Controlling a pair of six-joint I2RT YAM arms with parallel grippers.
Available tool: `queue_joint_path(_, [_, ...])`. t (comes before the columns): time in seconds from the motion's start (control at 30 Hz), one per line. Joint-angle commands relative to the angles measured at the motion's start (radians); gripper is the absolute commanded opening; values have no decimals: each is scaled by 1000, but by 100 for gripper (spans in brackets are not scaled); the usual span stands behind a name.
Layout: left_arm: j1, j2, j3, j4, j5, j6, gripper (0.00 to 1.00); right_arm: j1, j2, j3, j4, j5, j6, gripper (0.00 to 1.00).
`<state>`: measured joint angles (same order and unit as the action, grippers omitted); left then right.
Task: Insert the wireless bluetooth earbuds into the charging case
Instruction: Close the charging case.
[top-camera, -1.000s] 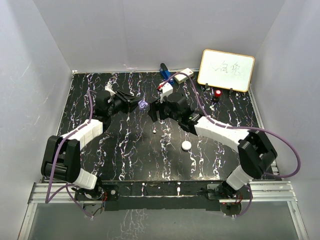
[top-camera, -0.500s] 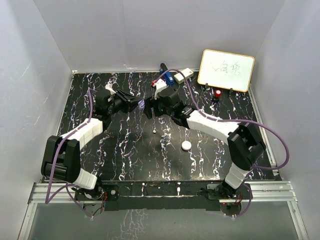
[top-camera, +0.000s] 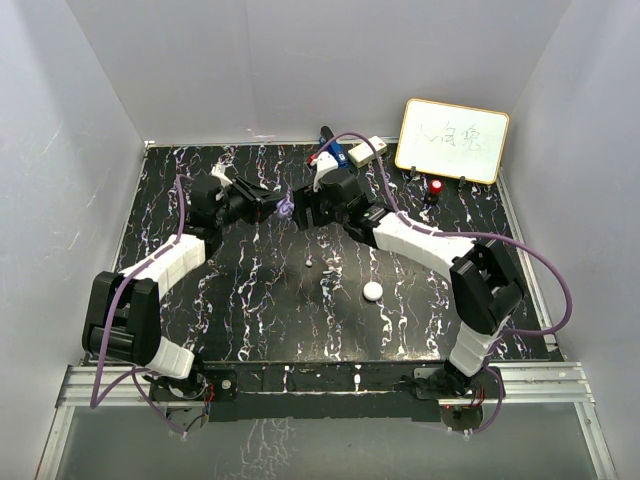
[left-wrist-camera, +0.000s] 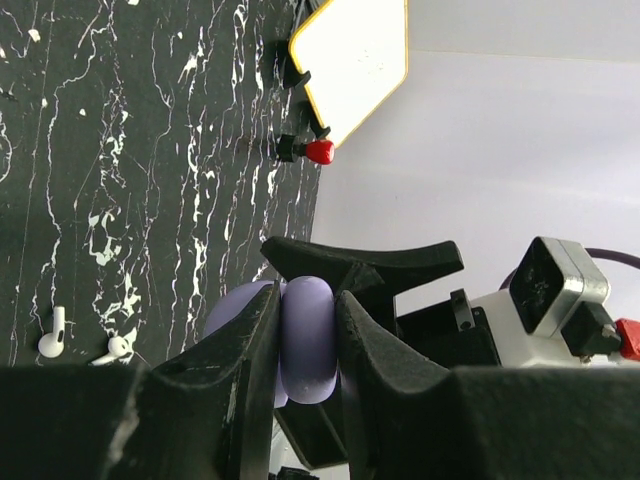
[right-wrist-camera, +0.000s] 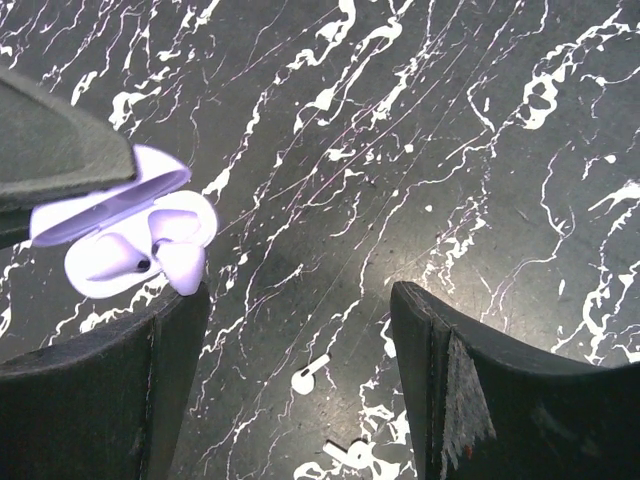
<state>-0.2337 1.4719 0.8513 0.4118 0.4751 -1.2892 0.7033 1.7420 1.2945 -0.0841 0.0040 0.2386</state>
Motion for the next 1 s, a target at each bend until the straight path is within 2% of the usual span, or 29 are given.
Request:
queue_joint_path(0.0, [-12,-18,43,-5,41,6,0,-23,23,58,28,8,7,72])
queue_joint_path(0.53, [-35,-13,45,-12,44,8,0,-67,37,76,43,-15,0,72])
queue_joint_path(0.7, [-35,-6,46,-3,-1,-3,0,-81,9,22,50,-13,30,73])
queue_joint_path(0.8, [-35,1,16,72,-69,-72,0,-85,-57,-81,135,-34,78,75])
queue_joint_path(0.97, [-52,21,-41,205,-199,-233,0,-83,-169,-327,421,-31,111,79])
